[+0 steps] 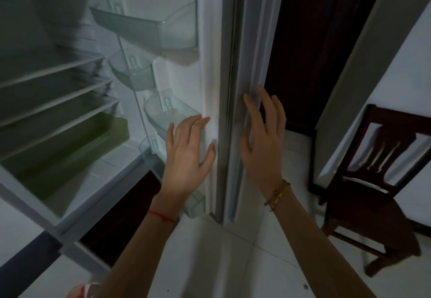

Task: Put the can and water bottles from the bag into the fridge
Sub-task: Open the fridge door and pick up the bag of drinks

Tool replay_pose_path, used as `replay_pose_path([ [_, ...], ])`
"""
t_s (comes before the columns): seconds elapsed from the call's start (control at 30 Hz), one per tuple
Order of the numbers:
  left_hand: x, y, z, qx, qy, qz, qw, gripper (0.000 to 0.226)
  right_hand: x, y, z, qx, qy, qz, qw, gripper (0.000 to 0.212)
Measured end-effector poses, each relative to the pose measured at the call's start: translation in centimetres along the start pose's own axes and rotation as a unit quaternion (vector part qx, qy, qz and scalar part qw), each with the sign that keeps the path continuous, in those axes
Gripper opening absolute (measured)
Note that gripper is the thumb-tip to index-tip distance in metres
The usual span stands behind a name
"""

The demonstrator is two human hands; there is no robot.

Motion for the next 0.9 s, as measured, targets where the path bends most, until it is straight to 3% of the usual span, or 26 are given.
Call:
replay_pose_path([
  [0.13, 2.1, 1.1, -1.5, 0.01, -0.016, -0.013, 1.0, 0.051, 0.7, 2.8, -0.9, 0.031, -0.03, -0.02, 0.999, 0.061],
  [0.4, 6.3, 0.0, -3.9, 0.0, -0.043, -0.065, 0.997, 0.062, 3.7, 8.2, -3.7, 0.069, -0.077, -0.043, 0.994, 0.084],
  [0.57, 10.0, 0.0, -5.9, 0.021, -0.076, -0.102, 0.992, 0.064, 5.5, 12.7, -6.4, 0.061, -0.088, -0.025, 0.994, 0.083],
  [0.9, 16.9, 1.6, -11.3, 0.08, -0.075, -0.115, 0.987, 0.065, 10.5, 19.8, -11.0, 0.116, -0.123, -0.121, 0.978, 0.086],
])
Point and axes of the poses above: each hand's wrist, its own z-axis away from the middle knuckle, its own x-axis out of the palm, y = z × x, the point moved 10 cm from there along -z, towards the middle knuckle, and after that the axes turned 3 degrees about x, right-handed, at the moved point
